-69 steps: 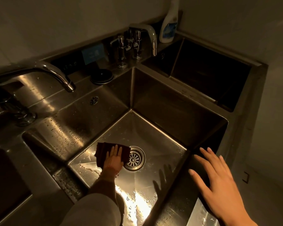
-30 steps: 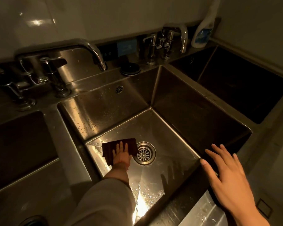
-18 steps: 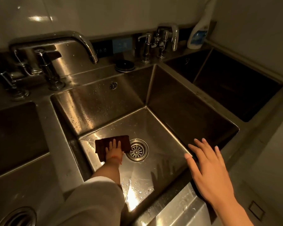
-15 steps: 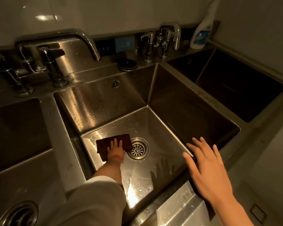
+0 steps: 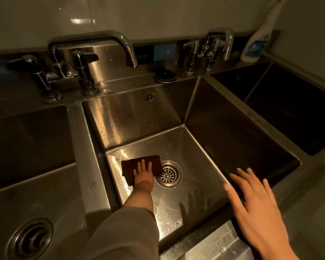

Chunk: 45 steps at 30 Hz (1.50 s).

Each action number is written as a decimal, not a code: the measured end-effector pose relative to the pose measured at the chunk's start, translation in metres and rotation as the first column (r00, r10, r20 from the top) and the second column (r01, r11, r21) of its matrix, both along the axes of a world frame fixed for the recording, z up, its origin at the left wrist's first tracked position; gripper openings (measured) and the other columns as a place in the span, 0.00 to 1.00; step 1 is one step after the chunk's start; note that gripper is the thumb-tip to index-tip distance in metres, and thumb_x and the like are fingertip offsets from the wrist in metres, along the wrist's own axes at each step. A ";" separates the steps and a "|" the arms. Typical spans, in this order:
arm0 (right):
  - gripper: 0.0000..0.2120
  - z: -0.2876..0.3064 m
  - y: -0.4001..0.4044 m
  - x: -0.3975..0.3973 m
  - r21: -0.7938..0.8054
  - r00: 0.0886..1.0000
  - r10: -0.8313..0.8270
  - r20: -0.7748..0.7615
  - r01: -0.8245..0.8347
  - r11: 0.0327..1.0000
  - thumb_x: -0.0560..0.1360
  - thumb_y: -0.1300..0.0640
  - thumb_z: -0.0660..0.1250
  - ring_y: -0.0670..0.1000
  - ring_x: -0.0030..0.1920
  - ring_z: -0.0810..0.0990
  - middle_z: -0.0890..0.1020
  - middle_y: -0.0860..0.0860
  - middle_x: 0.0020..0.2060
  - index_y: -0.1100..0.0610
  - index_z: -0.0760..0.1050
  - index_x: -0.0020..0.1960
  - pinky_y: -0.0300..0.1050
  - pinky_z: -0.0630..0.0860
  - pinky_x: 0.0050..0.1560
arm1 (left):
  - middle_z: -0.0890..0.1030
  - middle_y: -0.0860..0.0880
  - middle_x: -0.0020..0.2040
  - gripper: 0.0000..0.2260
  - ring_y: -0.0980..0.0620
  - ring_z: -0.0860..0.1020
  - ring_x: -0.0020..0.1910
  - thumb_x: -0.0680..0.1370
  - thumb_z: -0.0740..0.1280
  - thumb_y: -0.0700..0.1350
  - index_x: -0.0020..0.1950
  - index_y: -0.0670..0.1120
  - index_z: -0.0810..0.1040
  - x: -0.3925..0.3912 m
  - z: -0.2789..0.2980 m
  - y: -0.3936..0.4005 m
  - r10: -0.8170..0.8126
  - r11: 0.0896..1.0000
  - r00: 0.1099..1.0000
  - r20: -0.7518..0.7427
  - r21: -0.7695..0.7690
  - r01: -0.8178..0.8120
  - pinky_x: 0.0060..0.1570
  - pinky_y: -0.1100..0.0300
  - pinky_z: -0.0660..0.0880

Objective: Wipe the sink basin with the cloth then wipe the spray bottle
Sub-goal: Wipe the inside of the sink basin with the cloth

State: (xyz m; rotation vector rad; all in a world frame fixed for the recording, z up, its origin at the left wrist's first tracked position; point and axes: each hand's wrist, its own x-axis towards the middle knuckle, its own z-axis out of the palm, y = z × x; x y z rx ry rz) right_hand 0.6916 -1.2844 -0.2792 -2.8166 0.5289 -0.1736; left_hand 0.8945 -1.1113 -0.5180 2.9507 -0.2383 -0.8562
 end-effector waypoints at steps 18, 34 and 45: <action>0.33 0.001 0.003 0.001 -0.022 0.997 0.061 -0.055 -0.062 0.998 0.71 0.34 0.39 0.42 0.73 0.49 0.62 0.44 0.72 0.46 0.63 0.69 0.44 0.37 0.71 | 0.37 0.40 0.78 0.45 0.40 0.39 0.77 0.75 0.69 0.39 0.79 0.45 0.38 -0.015 -0.003 -0.013 0.116 0.993 0.993 -0.011 0.008 -0.116 0.76 0.45 0.45; 0.31 0.005 0.007 0.000 -0.086 0.975 0.178 -0.135 -0.190 0.978 0.71 0.35 0.36 0.36 0.69 0.37 0.54 0.39 0.73 0.41 0.55 0.71 0.42 0.30 0.69 | 0.36 0.40 0.78 0.45 0.40 0.39 0.77 0.76 0.70 0.40 0.79 0.45 0.38 0.001 -0.002 0.003 0.122 0.992 0.992 0.000 0.007 -0.122 0.76 0.45 0.45; 0.33 0.006 0.003 0.003 -0.058 0.978 0.156 -0.138 -0.166 0.984 0.69 0.34 0.34 0.35 0.68 0.38 0.55 0.38 0.73 0.41 0.55 0.71 0.41 0.32 0.70 | 0.39 0.42 0.79 0.42 0.41 0.41 0.78 0.77 0.68 0.39 0.79 0.46 0.40 0.001 -0.010 0.004 0.135 0.990 0.990 0.036 0.028 -0.136 0.76 0.46 0.46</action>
